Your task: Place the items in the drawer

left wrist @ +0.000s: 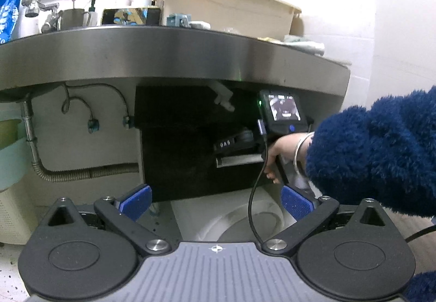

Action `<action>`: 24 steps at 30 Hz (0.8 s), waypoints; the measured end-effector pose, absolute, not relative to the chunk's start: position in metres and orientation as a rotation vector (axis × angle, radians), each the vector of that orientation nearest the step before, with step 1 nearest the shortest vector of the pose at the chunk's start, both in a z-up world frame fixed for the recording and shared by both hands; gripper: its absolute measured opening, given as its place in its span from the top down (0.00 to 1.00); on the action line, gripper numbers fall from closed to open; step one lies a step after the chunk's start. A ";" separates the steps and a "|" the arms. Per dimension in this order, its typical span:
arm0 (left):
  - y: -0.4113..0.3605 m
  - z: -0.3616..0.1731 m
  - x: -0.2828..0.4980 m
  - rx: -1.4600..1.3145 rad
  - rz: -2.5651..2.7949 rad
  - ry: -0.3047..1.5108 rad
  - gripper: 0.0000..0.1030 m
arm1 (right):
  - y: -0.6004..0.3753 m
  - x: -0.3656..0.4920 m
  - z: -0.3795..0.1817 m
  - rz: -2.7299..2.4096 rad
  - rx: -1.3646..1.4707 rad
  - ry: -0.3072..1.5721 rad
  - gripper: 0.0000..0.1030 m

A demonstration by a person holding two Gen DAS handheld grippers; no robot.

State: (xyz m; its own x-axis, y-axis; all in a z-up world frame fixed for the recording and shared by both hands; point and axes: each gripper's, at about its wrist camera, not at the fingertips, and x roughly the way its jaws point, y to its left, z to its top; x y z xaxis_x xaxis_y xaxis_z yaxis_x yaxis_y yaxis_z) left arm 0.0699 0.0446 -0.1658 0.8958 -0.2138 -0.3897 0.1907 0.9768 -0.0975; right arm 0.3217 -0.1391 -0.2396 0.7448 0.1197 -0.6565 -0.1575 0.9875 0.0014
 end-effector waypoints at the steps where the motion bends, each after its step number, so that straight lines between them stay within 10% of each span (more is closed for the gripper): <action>1: 0.045 -0.166 0.071 -0.055 -0.202 0.422 0.00 | -0.139 0.321 -0.239 0.152 -0.055 0.713 0.02; 24: 0.036 -0.176 0.089 -0.007 -0.134 0.536 0.00 | -0.183 0.216 -0.194 0.140 -0.053 0.656 0.03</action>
